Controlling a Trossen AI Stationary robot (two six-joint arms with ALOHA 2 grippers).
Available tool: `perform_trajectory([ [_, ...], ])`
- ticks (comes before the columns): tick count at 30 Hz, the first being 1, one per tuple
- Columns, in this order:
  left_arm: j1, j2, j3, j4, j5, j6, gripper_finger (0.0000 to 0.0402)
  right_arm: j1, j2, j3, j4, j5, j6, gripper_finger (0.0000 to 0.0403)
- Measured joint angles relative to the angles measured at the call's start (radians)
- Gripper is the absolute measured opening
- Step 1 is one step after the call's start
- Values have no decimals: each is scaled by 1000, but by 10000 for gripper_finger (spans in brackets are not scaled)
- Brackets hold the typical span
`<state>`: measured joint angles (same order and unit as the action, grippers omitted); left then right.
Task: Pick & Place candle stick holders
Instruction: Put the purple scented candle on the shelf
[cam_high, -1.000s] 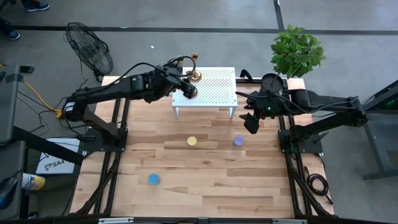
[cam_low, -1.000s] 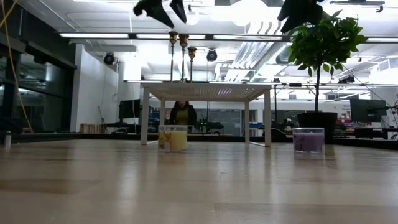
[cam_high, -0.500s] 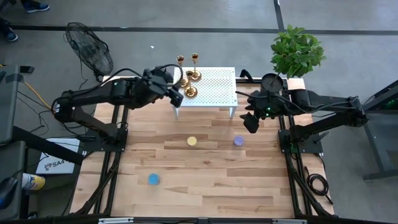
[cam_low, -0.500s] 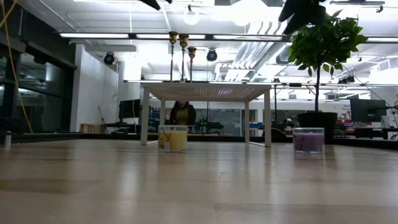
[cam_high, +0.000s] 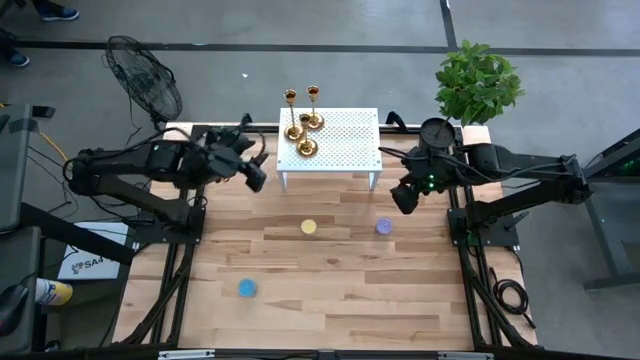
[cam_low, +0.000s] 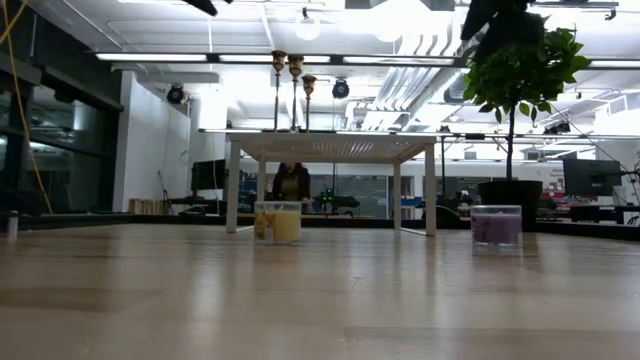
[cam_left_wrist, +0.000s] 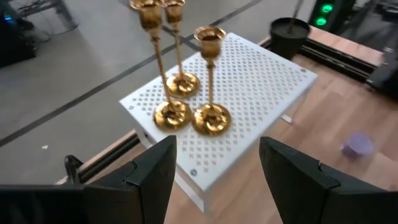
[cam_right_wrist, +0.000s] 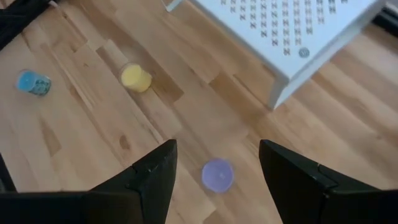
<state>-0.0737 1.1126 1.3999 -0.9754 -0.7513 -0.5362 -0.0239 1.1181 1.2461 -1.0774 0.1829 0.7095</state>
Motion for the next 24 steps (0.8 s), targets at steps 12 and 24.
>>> perform_trajectory([
  [12,-219,-218,-296,188,-33,-2,225,122,0,-105,-38,14,262,222],
  [24,-368,-485,-756,628,-37,-3,225,184,0,-370,174,-52,538,222],
])
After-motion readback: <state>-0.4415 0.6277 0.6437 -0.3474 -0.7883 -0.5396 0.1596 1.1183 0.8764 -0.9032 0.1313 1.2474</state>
